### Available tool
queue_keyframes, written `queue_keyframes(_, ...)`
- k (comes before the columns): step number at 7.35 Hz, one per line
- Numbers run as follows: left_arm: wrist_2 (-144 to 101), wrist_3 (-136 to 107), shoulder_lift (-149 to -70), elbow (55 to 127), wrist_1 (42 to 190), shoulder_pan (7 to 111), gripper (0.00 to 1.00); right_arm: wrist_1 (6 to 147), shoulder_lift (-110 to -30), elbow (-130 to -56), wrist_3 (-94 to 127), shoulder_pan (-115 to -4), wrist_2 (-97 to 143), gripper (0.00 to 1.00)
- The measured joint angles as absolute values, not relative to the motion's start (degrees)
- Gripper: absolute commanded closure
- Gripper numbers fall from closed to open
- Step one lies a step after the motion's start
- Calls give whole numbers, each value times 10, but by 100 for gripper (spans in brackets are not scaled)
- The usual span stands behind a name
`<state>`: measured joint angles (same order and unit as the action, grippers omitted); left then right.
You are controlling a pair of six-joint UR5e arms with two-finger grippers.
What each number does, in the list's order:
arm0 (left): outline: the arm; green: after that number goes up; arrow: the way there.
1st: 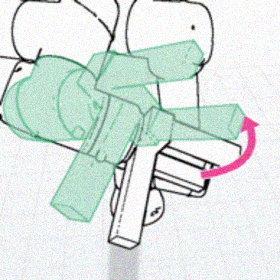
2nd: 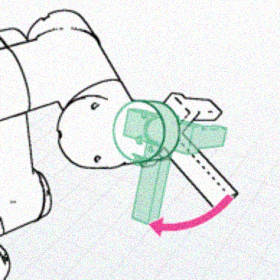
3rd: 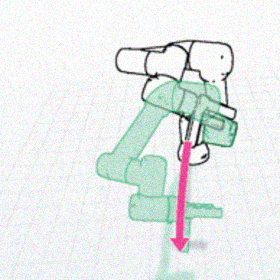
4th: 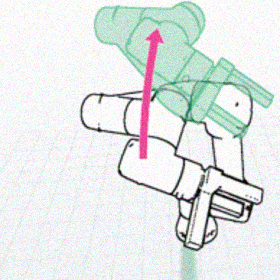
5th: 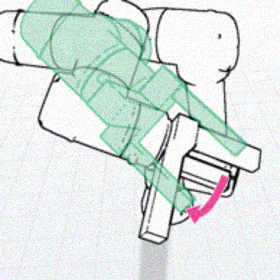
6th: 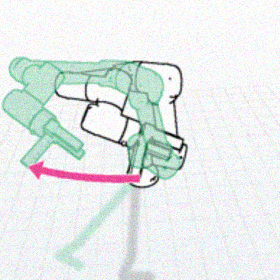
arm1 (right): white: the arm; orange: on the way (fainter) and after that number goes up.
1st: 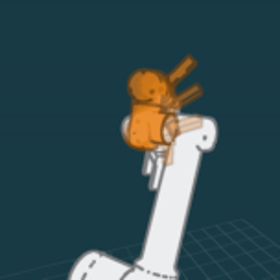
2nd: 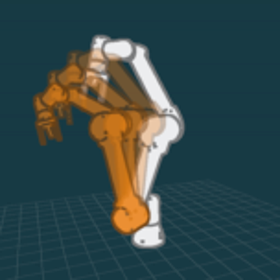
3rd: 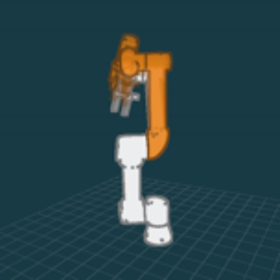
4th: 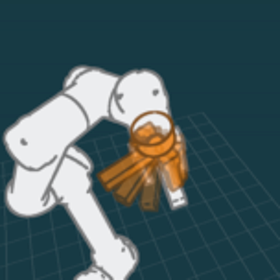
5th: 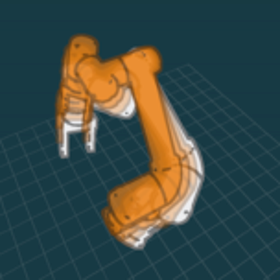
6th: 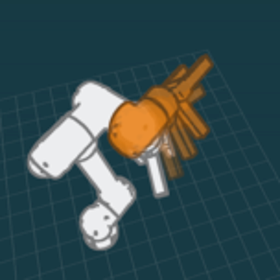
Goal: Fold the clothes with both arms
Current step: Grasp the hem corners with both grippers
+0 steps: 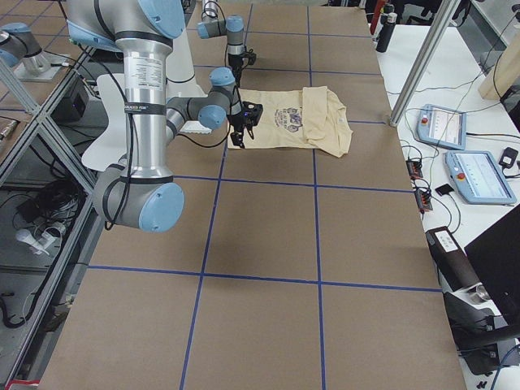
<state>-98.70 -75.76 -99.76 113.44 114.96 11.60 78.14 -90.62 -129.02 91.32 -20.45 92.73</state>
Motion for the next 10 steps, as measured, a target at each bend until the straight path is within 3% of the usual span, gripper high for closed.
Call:
queue_keyframes(8,-987,-758,-1000,1125,1150,115,55,781,-906,-1290,913,-203,927,0)
queue_keyframes(10,-988,-759,-1002,1123,1150,112,65,781,-906,-1290,914,-203,927,0)
